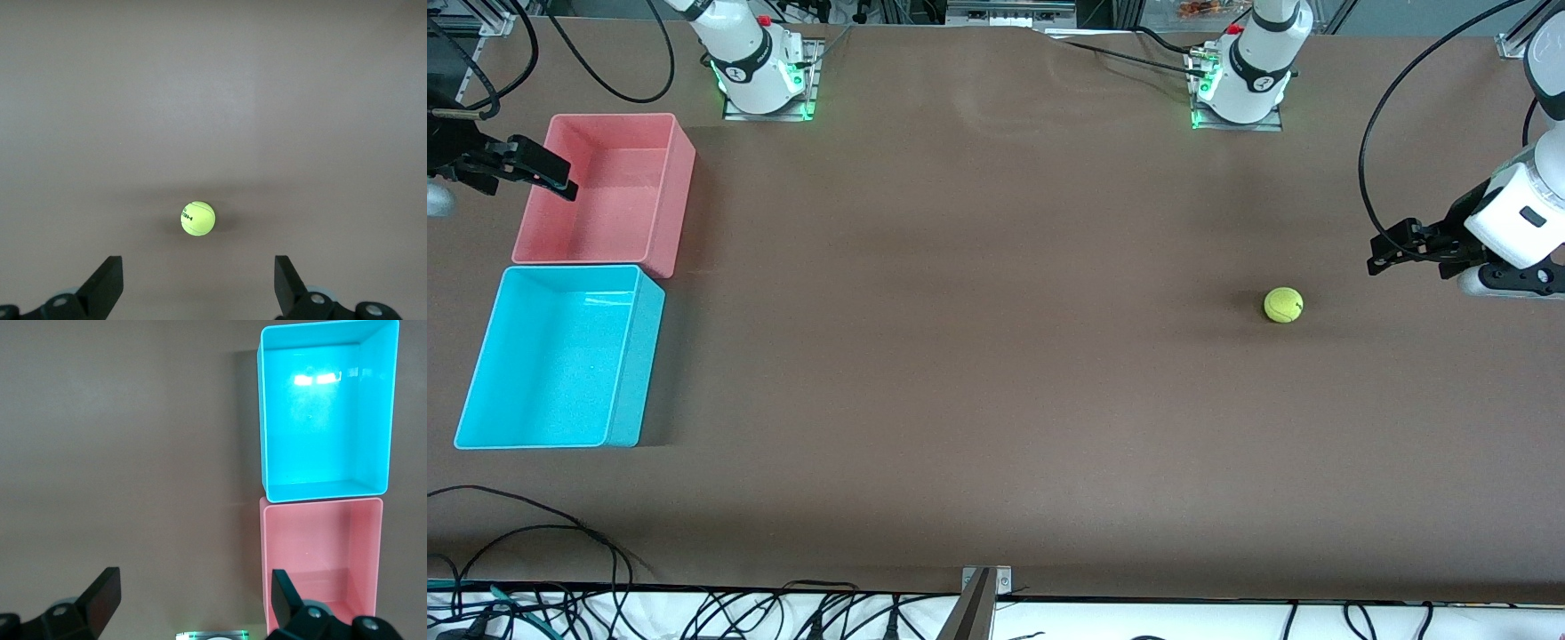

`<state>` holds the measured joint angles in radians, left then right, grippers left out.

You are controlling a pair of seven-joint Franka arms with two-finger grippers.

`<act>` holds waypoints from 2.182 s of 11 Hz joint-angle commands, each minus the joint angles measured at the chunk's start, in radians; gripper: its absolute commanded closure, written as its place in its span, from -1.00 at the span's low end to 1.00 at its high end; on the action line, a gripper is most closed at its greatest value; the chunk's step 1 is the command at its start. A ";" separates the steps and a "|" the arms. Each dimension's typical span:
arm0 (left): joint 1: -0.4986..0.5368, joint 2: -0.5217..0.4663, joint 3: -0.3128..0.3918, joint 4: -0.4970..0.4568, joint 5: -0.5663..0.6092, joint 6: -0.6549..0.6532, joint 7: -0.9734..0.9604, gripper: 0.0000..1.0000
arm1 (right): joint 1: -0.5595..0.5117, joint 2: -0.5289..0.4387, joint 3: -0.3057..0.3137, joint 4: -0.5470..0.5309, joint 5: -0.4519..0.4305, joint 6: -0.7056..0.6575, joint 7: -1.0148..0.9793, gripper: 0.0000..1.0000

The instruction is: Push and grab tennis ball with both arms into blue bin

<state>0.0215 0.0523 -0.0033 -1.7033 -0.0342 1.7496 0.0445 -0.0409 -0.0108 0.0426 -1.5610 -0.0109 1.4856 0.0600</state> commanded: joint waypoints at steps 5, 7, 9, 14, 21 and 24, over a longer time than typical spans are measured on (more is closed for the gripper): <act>0.011 0.000 -0.006 0.002 -0.007 -0.002 0.025 -1.00 | 0.001 0.008 0.000 0.021 -0.014 -0.002 -0.005 -1.00; 0.011 0.000 -0.006 0.004 -0.007 -0.002 0.026 -1.00 | 0.001 0.008 0.000 0.021 -0.015 -0.002 -0.005 -1.00; 0.011 0.000 -0.006 0.002 -0.007 -0.002 0.025 -1.00 | 0.001 0.008 0.000 0.021 -0.015 -0.002 -0.005 -1.00; 0.012 0.000 -0.006 -0.004 -0.012 -0.005 0.026 0.11 | -0.001 0.008 0.000 0.021 -0.015 -0.002 -0.005 -1.00; 0.101 0.017 -0.004 -0.035 -0.003 -0.012 0.424 1.00 | 0.001 0.008 0.000 0.021 -0.015 -0.002 -0.005 -1.00; 0.158 0.035 -0.007 -0.036 0.075 0.005 0.805 1.00 | 0.001 0.008 0.000 0.021 -0.015 -0.002 -0.005 -1.00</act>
<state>0.1469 0.0832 0.0013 -1.7352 -0.0324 1.7446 0.6218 -0.0410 -0.0108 0.0425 -1.5610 -0.0115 1.4856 0.0601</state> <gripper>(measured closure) 0.991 0.000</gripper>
